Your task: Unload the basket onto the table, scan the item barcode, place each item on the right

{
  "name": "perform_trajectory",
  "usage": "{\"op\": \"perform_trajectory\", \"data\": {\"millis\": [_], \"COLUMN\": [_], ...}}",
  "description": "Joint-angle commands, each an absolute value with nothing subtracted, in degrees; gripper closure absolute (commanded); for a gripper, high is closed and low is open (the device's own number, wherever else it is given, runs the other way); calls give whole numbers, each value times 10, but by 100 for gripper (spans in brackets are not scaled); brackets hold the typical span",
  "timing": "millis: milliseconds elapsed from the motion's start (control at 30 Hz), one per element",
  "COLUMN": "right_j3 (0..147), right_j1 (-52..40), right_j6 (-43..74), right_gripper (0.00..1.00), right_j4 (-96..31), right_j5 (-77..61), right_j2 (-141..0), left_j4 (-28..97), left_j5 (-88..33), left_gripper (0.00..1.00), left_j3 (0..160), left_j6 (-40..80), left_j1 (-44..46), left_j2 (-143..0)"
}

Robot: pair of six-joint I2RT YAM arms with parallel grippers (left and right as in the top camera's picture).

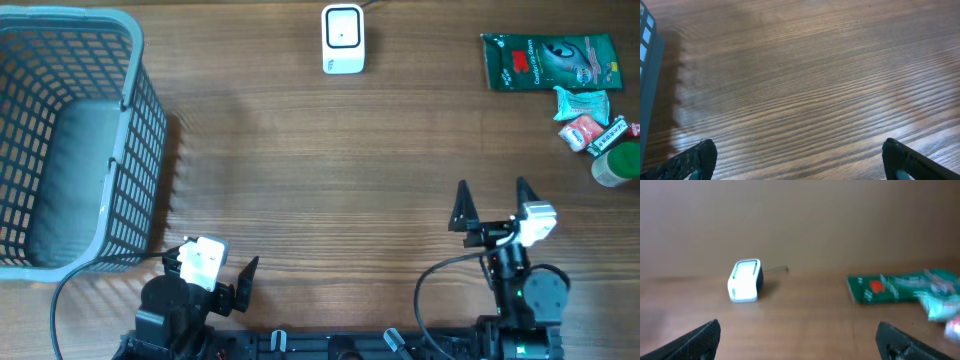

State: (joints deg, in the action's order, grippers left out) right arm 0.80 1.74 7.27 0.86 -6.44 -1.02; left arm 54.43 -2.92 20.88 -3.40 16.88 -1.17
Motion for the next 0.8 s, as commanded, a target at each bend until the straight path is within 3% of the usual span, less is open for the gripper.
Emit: {"op": "perform_trajectory", "data": {"millis": [0, 633, 767], "right_j3": [3, 3, 3], "right_j1": [22, 22, 22], "right_j6": [77, 77, 76], "right_gripper": [0, 0, 0], "right_j4": [5, 5, 5], "right_j5": [-73, -73, -73], "right_j2": [-2, -3, -3], "left_j4": [543, 541, 387], "left_j5": [-32, -32, -62], "left_gripper": [0, 0, 0], "left_j3": [208, 208, 206], "left_j6": [-41, -41, -41], "left_j1": [169, 169, 142], "left_j2": [-10, -10, -10]}}
